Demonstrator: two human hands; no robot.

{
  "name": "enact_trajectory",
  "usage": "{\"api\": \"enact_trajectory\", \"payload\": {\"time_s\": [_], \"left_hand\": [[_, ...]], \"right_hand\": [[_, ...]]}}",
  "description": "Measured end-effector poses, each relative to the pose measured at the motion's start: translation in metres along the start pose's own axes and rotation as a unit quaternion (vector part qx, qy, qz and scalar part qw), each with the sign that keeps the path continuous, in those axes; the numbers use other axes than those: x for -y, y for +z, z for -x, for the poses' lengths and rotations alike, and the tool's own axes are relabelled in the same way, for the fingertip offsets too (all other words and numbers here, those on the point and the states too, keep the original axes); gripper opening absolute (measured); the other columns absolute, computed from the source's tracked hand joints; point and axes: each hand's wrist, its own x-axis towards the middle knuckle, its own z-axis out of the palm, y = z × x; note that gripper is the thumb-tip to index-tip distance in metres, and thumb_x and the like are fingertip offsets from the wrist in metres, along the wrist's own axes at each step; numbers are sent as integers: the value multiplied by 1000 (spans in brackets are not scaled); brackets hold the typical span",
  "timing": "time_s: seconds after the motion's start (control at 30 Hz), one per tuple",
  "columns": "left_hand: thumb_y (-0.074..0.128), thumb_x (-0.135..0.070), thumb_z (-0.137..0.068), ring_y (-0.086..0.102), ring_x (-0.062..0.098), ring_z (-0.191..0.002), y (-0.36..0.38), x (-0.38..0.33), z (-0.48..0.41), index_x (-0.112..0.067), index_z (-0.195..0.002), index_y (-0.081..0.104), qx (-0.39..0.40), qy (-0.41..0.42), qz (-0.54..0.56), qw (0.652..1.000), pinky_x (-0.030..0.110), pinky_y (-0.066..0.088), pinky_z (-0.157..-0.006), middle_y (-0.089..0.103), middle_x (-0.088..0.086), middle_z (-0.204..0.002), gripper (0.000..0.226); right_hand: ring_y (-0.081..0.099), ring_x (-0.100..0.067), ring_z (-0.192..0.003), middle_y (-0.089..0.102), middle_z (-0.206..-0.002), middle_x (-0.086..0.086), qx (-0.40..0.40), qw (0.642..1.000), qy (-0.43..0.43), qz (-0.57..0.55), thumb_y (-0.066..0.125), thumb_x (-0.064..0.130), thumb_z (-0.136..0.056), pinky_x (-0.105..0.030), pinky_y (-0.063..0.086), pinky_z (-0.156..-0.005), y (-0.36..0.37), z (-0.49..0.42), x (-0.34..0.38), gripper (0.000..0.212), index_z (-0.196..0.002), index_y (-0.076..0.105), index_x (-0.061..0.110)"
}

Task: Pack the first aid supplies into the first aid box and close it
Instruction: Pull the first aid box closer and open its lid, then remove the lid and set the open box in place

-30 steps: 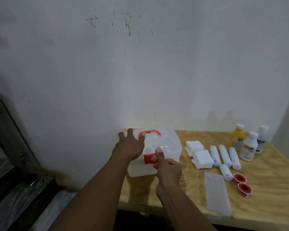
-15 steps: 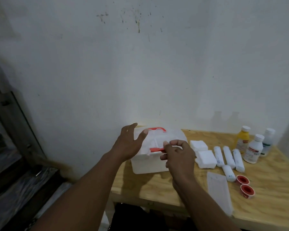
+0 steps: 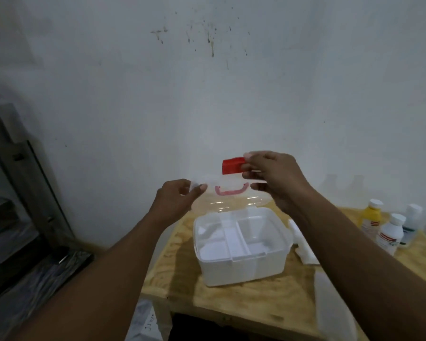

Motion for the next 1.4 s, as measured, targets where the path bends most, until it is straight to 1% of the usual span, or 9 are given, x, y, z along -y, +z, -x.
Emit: {"api": "enact_trajectory", "payload": {"time_s": [0.1,0.23,0.4,0.53,0.67,0.83,0.97,1.17,1.4], "left_hand": [[70,-50,-88,75,19,-68,3,9,-18,-21,-101,75,-7,-31,49,998,38,59,-74,78,3,-86,32],[70,-38,-91,72,23,-66,15,19,-42,-18,-102,74,0,-66,94,993,30,51,-68,79,0,-92,22],[63,-32,-98,74,27,-69,35,36,-61,-14,-101,72,9,-91,102,991,29,52,-66,79,3,-91,20],[59,-34,-100,74,24,-71,48,47,-62,-11,-103,73,27,-141,95,985,32,54,-66,78,0,-94,27],[55,-37,-101,73,28,-77,58,52,-56,-5,-108,70,55,-198,114,972,44,61,-80,76,9,-100,37],[52,-53,-98,63,28,-82,60,48,-51,2,-109,68,88,-268,97,954,36,53,-76,68,17,-102,58],[48,-64,-94,66,32,-96,53,40,-43,-3,-113,61,143,-281,53,948,48,53,-97,67,14,-110,65],[47,-62,-97,70,27,-86,31,17,-8,-16,-128,51,153,-280,60,946,37,59,-73,67,8,-103,55],[62,-53,-93,73,34,-80,17,6,38,-12,-129,54,229,-300,56,924,36,60,-62,68,19,-110,56]], "right_hand": [[67,-15,-75,74,-92,-4,-45,989,-65,128,70,29,-85,-28,50,-63,-8,-32,-2,32,-115,66,18],[59,-16,-106,64,-117,3,-80,955,-115,263,69,36,-84,-36,49,-95,-22,-68,-36,42,-122,60,23],[50,-27,-122,54,-129,-2,-114,945,-85,294,67,38,-82,-48,42,-105,-29,-90,-87,48,-126,53,28],[58,-23,-113,61,-125,-7,-59,940,1,336,68,28,-86,-30,42,-93,-35,-95,-118,42,-125,58,18],[60,-24,-107,64,-120,-8,-40,933,72,350,69,27,-84,-34,46,-95,-39,-101,-133,37,-119,65,15],[64,-31,-93,69,-94,-15,-6,920,138,367,70,20,-79,-36,50,-84,-40,-107,-130,29,-94,71,-5],[60,-29,-78,68,-107,-25,21,916,173,361,69,18,-82,-33,50,-72,-41,-95,-117,33,-102,69,-8],[56,-26,-83,63,-109,-25,26,924,150,351,68,22,-86,-36,49,-72,-54,-53,-92,42,-116,61,-6],[65,-35,-96,62,-109,-18,39,911,153,381,59,11,-89,-49,60,-78,-70,8,-81,25,-114,57,7]]}}
